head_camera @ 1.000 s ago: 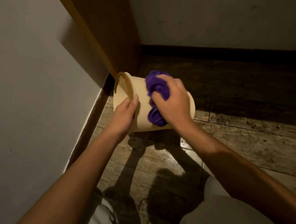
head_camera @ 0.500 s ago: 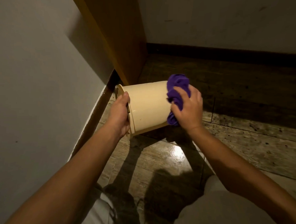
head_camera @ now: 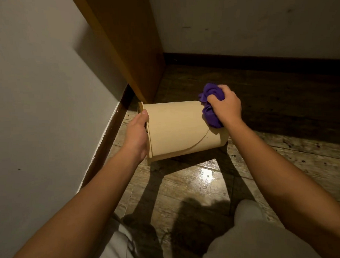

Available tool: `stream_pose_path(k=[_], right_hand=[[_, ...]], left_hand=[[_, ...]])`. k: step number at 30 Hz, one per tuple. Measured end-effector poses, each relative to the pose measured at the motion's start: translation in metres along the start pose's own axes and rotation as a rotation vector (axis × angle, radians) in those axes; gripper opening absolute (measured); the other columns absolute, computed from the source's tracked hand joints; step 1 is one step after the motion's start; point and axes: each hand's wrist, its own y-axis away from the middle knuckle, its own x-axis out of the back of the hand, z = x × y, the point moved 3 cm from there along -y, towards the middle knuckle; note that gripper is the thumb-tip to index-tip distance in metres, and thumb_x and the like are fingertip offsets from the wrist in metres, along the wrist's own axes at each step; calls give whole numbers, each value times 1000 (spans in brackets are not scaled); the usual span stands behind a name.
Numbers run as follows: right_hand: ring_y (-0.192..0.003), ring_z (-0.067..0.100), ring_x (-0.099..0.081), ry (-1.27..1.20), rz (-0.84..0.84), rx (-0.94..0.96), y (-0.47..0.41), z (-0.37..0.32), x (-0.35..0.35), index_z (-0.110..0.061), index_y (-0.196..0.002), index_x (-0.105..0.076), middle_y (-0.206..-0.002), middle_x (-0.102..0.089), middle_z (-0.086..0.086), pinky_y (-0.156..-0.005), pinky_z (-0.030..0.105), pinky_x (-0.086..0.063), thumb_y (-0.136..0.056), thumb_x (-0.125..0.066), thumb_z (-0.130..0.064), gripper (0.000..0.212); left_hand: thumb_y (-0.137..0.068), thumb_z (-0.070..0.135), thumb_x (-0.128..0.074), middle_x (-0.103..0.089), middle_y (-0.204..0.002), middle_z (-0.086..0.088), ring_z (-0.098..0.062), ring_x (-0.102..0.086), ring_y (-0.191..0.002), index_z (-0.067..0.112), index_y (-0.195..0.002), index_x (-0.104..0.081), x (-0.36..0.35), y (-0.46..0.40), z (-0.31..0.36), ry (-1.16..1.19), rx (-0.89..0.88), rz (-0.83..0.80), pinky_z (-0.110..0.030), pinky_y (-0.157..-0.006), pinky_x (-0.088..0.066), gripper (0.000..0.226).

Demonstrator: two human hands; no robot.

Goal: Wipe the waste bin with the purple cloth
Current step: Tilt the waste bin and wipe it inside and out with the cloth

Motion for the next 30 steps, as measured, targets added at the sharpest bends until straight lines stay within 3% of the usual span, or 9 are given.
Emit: stream_pose_path(k=[3, 7, 11, 16, 21, 25, 26, 29, 30], right_hand=[[-114, 19, -53, 76, 104, 58, 17, 4, 4, -25, -139, -55, -130, -57, 5, -85, 31, -42, -90, -64, -39, 51], [-112, 19, -48, 80, 217, 144, 66, 9, -1, -26, -133, -55, -128, -54, 9, -81, 30, -39, -81, -59, -49, 57], [-117, 27, -52, 29, 150, 201, 108, 15, -19, -31, -133, -45, -132, -49, 11, -85, 35, -46, -80, -61, -51, 58], [-113, 14, -48, -25, 82, 169, 127, 8, -33, -35, -135, -38, -134, -47, 3, -90, 45, -55, -82, -62, -55, 62], [-113, 31, -55, 166, -30, 484, 139, -20, -48, -27, -135, -43, -131, -51, 14, -81, 36, -53, -80, -62, -56, 65], [-113, 33, -50, 245, -65, 752, 145, -43, -57, -23, -133, -51, -129, -55, 19, -91, 42, -46, -79, -72, -49, 64], [-114, 34, -50, 257, -75, 816, 147, -50, -61, -21, -132, -55, -128, -56, 19, -93, 44, -44, -79, -74, -48, 63], [-117, 37, -52, 293, -94, 915, 148, -69, -70, -18, -128, -66, -128, -61, 18, -98, 48, -39, -80, -75, -46, 56], [-117, 37, -52, 306, -94, 910, 144, -71, -70, -18, -128, -66, -128, -62, 18, -100, 48, -38, -81, -73, -47, 56]], left_hand=[[-108, 40, -45, -71, -125, -16, -40, -69, -113, 21, -130, -63, 0, -2, 2, -29, -28, 32, -68, -96, -53, 34], [-107, 39, -48, -72, -123, -17, -39, -71, -110, 20, -126, -63, -4, -2, 2, 2, 2, 63, -66, -93, -56, 32], [-106, 38, -51, -78, -106, -15, -32, -79, -86, 15, -117, -62, -3, -3, 2, 199, 138, 149, -55, -79, -64, 27], [-108, 28, -48, -77, -80, -19, -32, -78, -63, 18, -90, -52, 4, -6, -1, 344, 215, 253, -51, -50, -63, 21], [-107, 33, -51, -72, -103, -20, -37, -79, -70, 18, -97, -47, 11, -4, -6, 381, 256, 302, -61, -71, -63, 18], [-108, 32, -47, -70, -105, -19, -36, -74, -92, 15, -104, -52, 8, -5, -8, 371, 228, 311, -58, -90, -60, 18], [-109, 32, -46, -69, -103, -18, -34, -73, -91, 14, -105, -55, 6, -4, -8, 370, 223, 308, -54, -87, -62, 20], [-110, 36, -42, -74, -85, -18, -29, -77, -71, 11, -111, -62, 1, -2, -8, 372, 241, 235, -42, -54, -65, 32], [-110, 37, -40, -74, -85, -19, -29, -77, -71, 9, -115, -62, -1, -2, -8, 387, 252, 202, -42, -51, -64, 35]])
